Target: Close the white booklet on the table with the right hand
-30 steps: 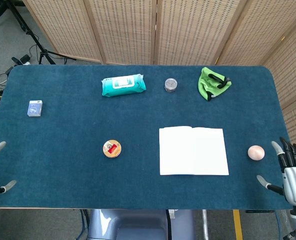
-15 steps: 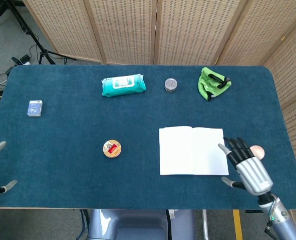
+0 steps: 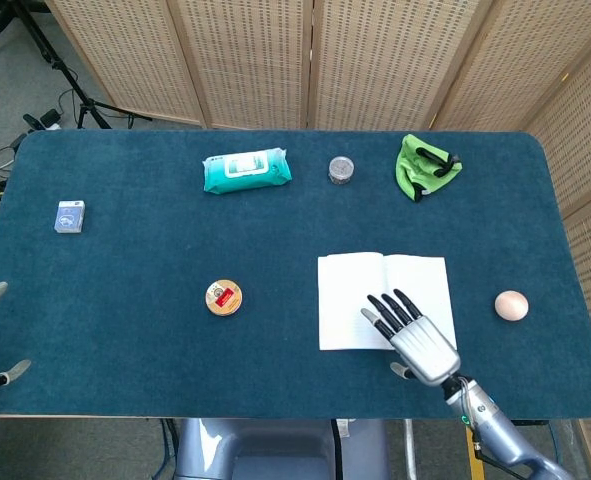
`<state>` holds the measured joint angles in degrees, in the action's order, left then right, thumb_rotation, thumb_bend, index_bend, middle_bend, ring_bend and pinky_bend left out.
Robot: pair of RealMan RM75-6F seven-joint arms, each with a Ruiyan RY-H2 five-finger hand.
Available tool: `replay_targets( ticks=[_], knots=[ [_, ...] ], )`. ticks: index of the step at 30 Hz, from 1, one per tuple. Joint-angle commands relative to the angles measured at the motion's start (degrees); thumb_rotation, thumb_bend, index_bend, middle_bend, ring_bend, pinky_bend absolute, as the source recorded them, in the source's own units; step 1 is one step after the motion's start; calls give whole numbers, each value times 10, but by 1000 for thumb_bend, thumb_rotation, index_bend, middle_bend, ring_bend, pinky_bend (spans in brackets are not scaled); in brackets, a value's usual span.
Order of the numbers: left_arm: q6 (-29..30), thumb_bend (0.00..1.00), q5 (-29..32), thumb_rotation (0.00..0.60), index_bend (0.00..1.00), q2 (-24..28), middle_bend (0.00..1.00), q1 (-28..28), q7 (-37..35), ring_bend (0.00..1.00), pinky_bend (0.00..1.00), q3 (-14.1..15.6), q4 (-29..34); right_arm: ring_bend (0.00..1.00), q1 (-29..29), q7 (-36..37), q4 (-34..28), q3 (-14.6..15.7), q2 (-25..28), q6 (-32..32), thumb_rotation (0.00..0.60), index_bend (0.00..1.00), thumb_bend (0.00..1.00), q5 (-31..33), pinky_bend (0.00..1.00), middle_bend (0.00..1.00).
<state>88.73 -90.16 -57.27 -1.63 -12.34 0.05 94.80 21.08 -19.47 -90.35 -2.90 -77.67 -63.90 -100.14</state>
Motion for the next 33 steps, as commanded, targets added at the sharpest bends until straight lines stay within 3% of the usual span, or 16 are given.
replay_targets(
  ticks=[1, 8, 12, 33],
  knots=[
    [0, 0, 1, 600, 0, 0, 0, 0, -2, 0, 0, 0, 0, 0, 19, -59, 1, -9, -36, 39, 600, 0, 208, 34, 0, 0],
    [-5, 0, 7, 600, 0, 3, 0, -2, -7, 0, 0, -2, 1, 0, 30, -124, 9, -10, -76, 56, 600, 0, 303, 59, 0, 0],
    [-3, 0, 6, 600, 0, 6, 0, -1, -15, 0, 0, -2, -1, 0, 34, -154, 20, -11, -96, 58, 600, 0, 260, 70, 0, 0],
    [5, 0, -1, 600, 0, 9, 0, 4, -29, 0, 0, 1, -4, 0, 44, -194, 58, -6, -131, 35, 600, 0, 260, 96, 0, 0]
  ],
)
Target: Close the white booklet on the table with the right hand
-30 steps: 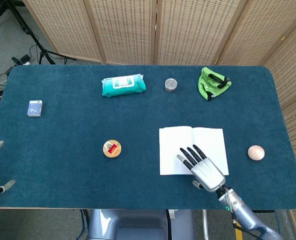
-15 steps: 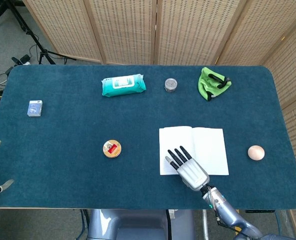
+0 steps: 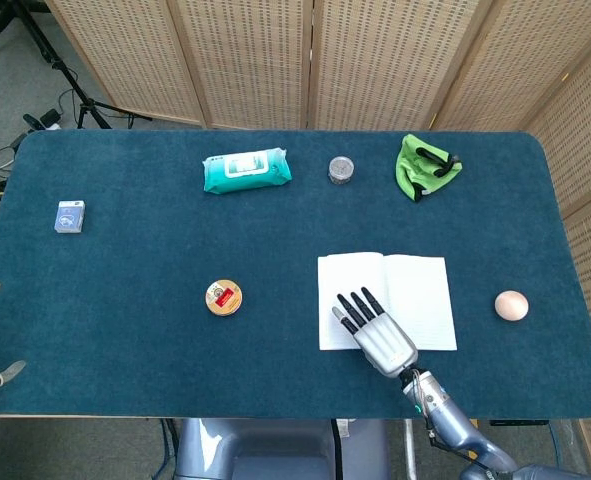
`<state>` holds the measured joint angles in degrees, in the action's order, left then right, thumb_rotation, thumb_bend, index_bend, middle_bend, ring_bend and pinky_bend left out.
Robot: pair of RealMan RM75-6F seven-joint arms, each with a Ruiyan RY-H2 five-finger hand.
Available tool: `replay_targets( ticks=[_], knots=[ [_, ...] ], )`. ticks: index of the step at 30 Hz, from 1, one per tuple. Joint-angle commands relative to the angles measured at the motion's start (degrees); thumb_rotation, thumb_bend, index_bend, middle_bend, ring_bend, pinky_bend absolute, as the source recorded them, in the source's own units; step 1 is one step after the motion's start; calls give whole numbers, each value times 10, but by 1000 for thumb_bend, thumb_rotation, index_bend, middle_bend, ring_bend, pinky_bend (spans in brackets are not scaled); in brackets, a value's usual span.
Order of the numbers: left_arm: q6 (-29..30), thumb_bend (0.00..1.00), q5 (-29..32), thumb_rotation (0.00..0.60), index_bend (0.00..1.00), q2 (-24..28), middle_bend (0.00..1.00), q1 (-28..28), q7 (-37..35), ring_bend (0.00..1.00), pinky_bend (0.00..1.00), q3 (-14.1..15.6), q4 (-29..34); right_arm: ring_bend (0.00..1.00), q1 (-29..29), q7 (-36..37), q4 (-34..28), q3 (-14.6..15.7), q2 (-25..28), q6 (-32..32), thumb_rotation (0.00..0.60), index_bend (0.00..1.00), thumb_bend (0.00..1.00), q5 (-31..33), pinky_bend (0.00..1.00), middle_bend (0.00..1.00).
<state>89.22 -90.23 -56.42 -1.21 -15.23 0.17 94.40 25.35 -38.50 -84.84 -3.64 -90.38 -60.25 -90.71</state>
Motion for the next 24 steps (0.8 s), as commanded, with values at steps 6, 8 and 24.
replay_targets(
  ticks=[6, 8, 24],
  knots=[
    [0, 0, 3, 600, 0, 2, 0, 0, -7, 0, 0, -1, -2, 0, 5, -20, 13, 4, -18, -1, 600, 0, 260, 8, 0, 0],
    [1, 0, 4, 600, 0, 2, 0, 0, -10, 0, 0, -2, -3, 0, 7, -25, 18, 5, -23, -2, 600, 0, 260, 10, 0, 0],
    [7, 0, 0, 600, 0, 3, 0, 3, -22, 0, 0, -2, -8, 0, 14, -50, 54, 6, -47, -10, 600, 0, 258, 24, 0, 0]
  ],
)
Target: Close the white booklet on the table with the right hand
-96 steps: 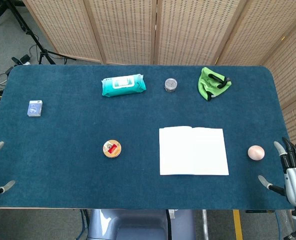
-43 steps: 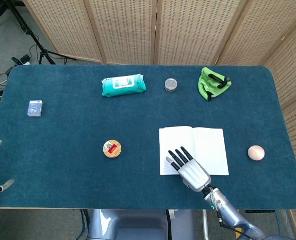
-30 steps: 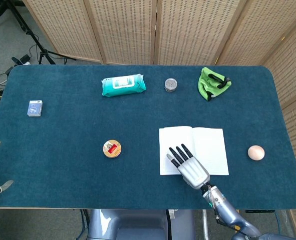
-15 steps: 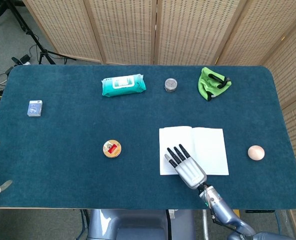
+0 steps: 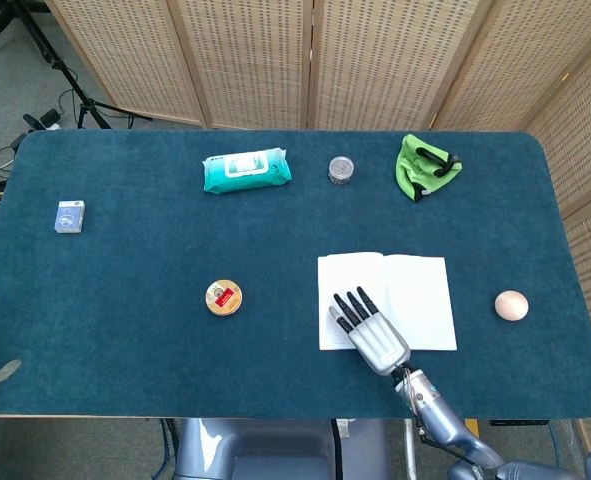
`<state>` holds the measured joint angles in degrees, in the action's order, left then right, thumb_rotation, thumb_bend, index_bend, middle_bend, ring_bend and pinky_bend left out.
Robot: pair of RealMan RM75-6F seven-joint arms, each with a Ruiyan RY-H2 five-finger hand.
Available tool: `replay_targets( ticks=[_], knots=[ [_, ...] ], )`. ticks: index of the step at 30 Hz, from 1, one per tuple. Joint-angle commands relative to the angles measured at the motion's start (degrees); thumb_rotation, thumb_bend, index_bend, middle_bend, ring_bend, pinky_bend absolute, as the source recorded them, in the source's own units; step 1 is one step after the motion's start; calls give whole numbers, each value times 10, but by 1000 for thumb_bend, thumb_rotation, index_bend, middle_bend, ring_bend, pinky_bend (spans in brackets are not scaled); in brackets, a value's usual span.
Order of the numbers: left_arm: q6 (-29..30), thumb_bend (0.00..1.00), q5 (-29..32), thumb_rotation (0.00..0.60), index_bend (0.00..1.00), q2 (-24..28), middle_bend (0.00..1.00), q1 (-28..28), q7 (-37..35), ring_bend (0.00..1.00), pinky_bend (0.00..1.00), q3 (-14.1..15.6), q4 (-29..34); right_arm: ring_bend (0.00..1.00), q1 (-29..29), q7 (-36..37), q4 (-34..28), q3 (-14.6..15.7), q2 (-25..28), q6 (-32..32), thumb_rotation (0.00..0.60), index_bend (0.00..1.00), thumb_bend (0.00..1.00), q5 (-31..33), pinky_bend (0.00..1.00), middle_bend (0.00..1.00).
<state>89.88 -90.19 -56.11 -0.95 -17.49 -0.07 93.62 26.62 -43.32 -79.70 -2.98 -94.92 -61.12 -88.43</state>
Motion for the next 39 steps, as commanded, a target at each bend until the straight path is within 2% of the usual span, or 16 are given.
replay_targets(
  ticks=[1, 6, 8, 10, 12, 18, 23, 34, 36, 39],
  knots=[
    [0, 0, 0, 600, 0, 0, 0, 0, 0, 0, 0, 0, 0, 0, 2, -4, 5, 0, -4, -2, 600, 0, 258, 2, 0, 0],
    [1, 0, 0, 600, 0, 0, 0, 1, -1, 0, 0, 0, 0, 0, 4, -13, 15, 0, -12, -3, 600, 0, 274, 8, 0, 0],
    [2, 0, -1, 600, 0, 0, 0, 1, -3, 0, 0, 0, -1, 0, 4, -14, 18, 1, -15, -5, 600, 0, 354, 10, 0, 0],
    [3, 0, -1, 600, 0, 1, 0, 2, -6, 0, 0, 0, -1, 0, 5, -14, 19, 0, -17, -7, 600, 0, 505, 9, 0, 0],
    [5, 0, -1, 600, 0, 2, 0, 3, -9, 0, 0, 0, -2, 0, 5, -13, 20, -1, -18, -11, 600, 0, 604, 10, 0, 0],
    [7, 0, -3, 600, 0, 3, 0, 4, -19, 0, 0, 0, -6, 0, 6, -9, 15, -2, -17, -19, 600, 0, 761, 12, 0, 0],
    [8, 0, -3, 600, 0, 4, 0, 4, -21, 0, 0, 1, -7, 0, 6, -1, 4, -4, -13, -27, 600, 0, 825, 13, 0, 0],
    [7, 0, -4, 600, 0, 4, 0, 4, -20, 0, 0, 1, -6, 0, 3, 26, -1, -10, -8, -34, 600, 0, 827, 35, 0, 0],
    [6, 0, -4, 600, 0, 4, 0, 4, -21, 0, 0, 1, -6, 0, -1, 47, -5, -14, -8, -35, 600, 0, 832, 47, 0, 0],
    [6, 0, -6, 600, 0, 5, 0, 4, -25, 0, 0, 2, -6, 0, -15, 124, -29, -33, -2, -35, 600, 0, 853, 89, 0, 0]
  ],
)
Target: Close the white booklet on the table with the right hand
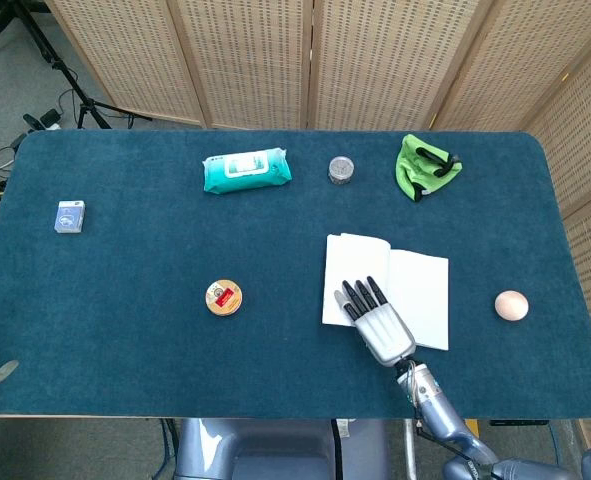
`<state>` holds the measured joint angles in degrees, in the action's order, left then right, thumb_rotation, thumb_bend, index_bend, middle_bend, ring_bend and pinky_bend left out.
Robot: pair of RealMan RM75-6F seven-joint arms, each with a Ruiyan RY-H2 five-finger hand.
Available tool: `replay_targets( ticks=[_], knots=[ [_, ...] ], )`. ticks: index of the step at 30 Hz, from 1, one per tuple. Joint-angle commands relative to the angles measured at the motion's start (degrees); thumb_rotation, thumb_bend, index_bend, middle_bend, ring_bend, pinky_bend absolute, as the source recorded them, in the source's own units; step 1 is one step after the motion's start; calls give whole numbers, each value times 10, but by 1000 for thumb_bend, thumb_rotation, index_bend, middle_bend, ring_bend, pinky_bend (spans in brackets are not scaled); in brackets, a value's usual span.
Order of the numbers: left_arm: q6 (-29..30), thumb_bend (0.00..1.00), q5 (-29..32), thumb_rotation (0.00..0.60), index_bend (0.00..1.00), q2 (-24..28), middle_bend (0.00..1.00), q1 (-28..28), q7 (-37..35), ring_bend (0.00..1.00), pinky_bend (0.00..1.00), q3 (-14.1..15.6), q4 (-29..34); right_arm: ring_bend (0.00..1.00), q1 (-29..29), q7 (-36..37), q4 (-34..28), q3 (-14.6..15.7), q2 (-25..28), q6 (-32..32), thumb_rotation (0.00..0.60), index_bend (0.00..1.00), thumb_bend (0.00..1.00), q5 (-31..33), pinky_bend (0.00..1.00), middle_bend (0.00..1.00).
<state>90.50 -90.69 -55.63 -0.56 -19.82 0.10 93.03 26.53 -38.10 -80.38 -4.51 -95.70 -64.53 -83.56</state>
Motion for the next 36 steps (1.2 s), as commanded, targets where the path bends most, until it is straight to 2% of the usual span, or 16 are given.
replay_targets(
  ticks=[1, 5, 9, 13, 21, 26, 29, 36],
  knots=[
    [0, 0, -2, 600, 0, 1, 0, 0, -3, 0, 0, 1, -1, 0, -16, 90, -27, -21, 10, 1, 600, 0, 861, 48, 0, 0],
    [3, 0, -5, 600, 0, 1, 0, 1, -6, 0, 0, 2, -3, 0, -23, 170, -49, -35, 28, 14, 600, 0, 878, 80, 0, 0],
    [6, 0, -7, 600, 0, 2, 0, 3, -11, 0, 0, 3, -4, 0, -36, 287, -80, -61, 48, 32, 600, 0, 895, 126, 0, 0],
    [6, 0, -10, 600, 0, 2, 0, 3, -10, 0, 0, 4, -5, 0, -46, 387, -94, -79, 66, 58, 600, 0, 971, 168, 0, 0],
    [6, 0, -13, 600, 0, 0, 0, 3, -4, 0, 0, 6, -2, 0, -63, 496, -86, -109, 69, 70, 600, 0, 1000, 227, 0, 0],
    [6, 0, -14, 600, 0, 0, 0, 3, 1, 0, 0, 7, -1, 0, -70, 514, -75, -122, 67, 62, 600, 0, 999, 256, 0, 0],
    [7, 0, -15, 600, 0, -2, 0, 3, 4, 0, 0, 7, 0, 0, -70, 495, -42, -127, 51, 31, 600, 0, 924, 257, 0, 0],
    [8, 0, -10, 600, 0, -2, 0, 4, 4, 0, 0, 6, 1, 0, -58, 385, 86, -138, -4, -92, 600, 0, 570, 223, 0, 0]
  ],
)
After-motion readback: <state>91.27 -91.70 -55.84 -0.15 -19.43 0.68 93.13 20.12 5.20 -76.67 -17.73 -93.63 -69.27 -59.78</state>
